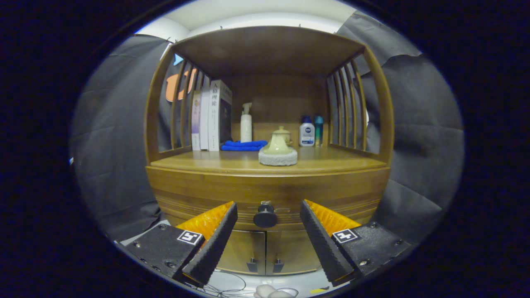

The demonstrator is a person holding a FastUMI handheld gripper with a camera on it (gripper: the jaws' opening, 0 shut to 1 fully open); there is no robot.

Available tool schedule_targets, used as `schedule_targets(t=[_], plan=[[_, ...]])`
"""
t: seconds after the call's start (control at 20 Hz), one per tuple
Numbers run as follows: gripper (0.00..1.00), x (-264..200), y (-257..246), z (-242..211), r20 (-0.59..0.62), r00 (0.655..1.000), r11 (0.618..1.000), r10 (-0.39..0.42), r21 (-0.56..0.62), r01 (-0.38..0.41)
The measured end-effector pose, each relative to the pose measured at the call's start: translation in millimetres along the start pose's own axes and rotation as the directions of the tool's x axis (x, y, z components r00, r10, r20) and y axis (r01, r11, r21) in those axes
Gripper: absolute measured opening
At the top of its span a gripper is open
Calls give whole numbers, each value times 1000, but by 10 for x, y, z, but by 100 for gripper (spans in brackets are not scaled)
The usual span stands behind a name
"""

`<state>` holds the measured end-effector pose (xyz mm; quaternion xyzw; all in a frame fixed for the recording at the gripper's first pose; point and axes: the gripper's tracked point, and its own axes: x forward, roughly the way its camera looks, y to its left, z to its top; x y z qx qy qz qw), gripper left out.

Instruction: Pull open the drawer, take out the items inside it, and place them on the countertop above the cabinet.

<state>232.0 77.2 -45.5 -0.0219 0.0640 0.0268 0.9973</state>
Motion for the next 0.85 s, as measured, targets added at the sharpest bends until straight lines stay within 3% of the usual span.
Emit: schedule_targets(t=[0.45,0.65,0.85], plan=[[99,-1762,-253,227,103,995,1000,11,1,-11],[99,-2259,-295,82,127,992,1000,1,27,-4],[99,-2521,-376,-84,127,992,1000,-13,-24,16]])
